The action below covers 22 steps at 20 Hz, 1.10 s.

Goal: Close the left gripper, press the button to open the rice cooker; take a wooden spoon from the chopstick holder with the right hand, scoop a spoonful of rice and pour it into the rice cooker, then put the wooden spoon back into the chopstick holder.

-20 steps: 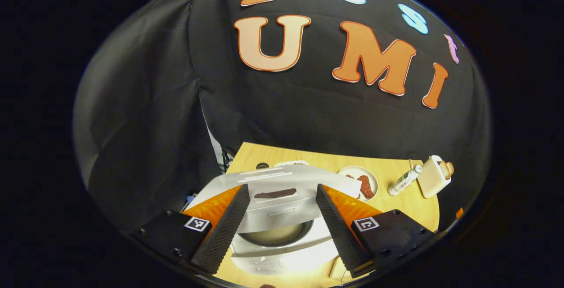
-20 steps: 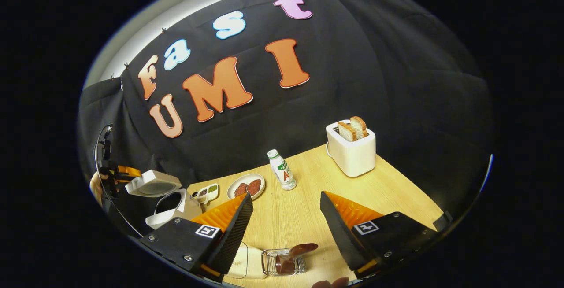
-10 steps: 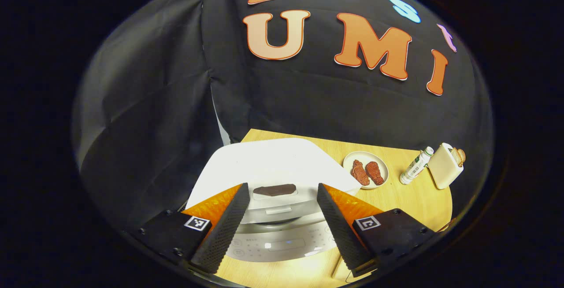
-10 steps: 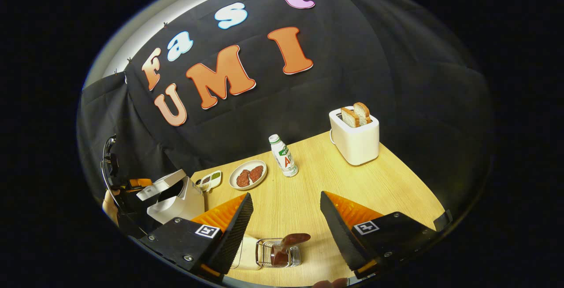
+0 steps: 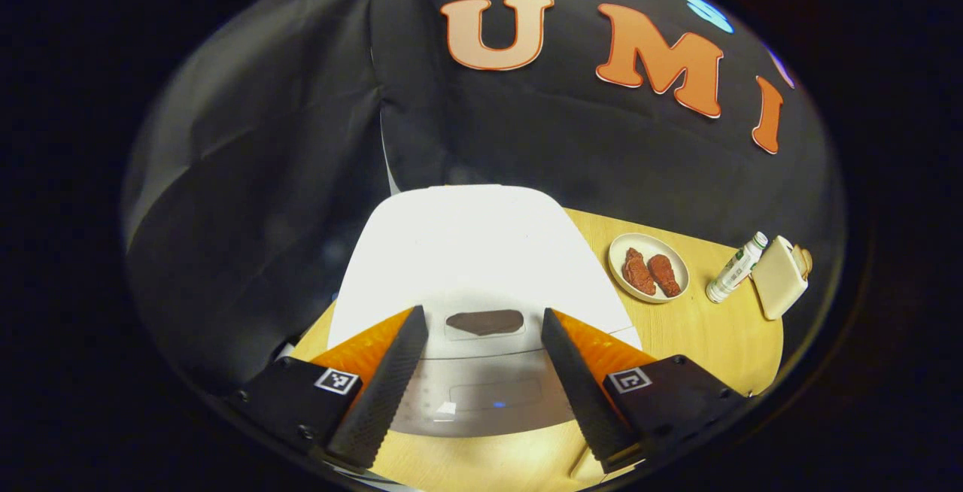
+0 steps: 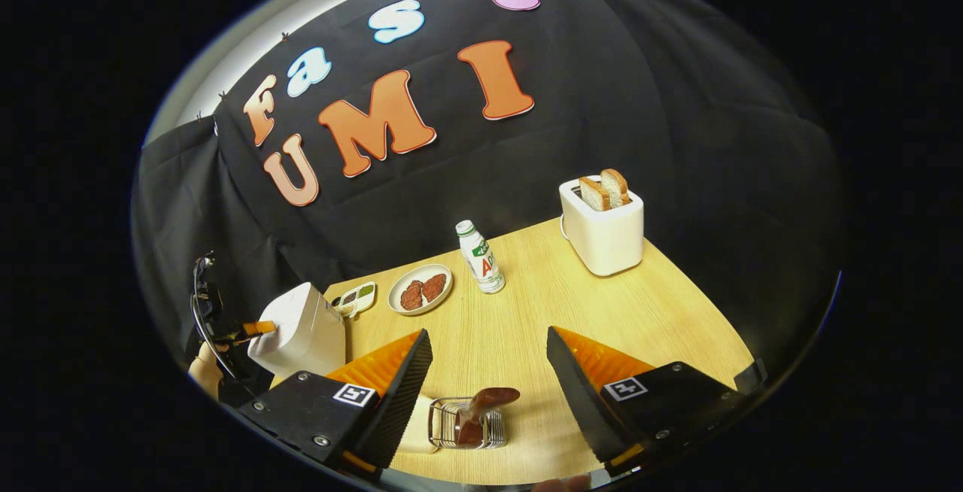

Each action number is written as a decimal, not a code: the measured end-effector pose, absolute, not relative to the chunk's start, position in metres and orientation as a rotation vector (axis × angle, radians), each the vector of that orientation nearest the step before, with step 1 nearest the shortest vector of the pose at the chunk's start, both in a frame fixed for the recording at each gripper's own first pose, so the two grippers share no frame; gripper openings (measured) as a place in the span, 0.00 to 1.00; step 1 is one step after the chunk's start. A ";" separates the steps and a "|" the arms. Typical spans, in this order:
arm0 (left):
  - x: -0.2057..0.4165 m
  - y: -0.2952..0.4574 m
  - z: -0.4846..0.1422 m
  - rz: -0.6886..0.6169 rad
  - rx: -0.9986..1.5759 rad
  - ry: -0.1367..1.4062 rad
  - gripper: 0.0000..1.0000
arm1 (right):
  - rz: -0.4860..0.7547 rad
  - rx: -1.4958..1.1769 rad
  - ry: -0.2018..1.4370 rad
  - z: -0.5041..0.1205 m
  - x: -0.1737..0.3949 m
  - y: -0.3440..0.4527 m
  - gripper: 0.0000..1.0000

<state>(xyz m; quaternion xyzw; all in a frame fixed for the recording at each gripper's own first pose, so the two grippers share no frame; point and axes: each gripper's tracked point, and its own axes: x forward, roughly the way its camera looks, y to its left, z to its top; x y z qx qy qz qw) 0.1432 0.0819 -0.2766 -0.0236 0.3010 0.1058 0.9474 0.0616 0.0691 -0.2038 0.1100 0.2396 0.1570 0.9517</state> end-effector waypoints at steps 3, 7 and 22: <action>0.142 0.084 -0.274 0.207 0.005 0.609 1.00 | 0.332 0.214 0.490 -0.205 0.057 0.072 0.95; 0.141 0.079 -0.267 0.204 0.014 0.619 1.00 | 0.331 0.204 0.475 -0.199 0.057 0.075 0.95; 0.096 0.028 -0.031 0.027 -0.076 0.159 0.99 | 0.220 0.008 0.166 -0.067 0.058 0.050 0.95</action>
